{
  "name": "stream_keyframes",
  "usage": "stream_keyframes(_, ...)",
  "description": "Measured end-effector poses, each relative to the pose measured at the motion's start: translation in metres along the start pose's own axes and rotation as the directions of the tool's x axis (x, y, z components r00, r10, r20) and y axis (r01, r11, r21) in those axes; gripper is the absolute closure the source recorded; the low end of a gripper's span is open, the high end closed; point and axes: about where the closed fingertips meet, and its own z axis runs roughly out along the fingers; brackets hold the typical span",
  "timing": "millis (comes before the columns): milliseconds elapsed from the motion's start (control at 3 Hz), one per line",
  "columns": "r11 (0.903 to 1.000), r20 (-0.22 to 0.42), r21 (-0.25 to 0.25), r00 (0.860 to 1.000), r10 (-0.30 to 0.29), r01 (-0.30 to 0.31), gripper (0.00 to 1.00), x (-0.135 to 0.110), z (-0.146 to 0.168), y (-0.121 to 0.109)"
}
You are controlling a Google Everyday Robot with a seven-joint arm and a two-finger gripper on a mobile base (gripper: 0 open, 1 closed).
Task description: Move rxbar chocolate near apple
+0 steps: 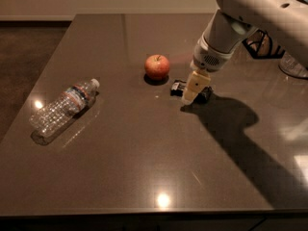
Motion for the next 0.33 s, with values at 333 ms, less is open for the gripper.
stream_keyframes(333, 1.0000, 0.000, 0.000, 1.000, 0.000, 0.000, 0.00, 0.0000, 0.0001, 0.0000)
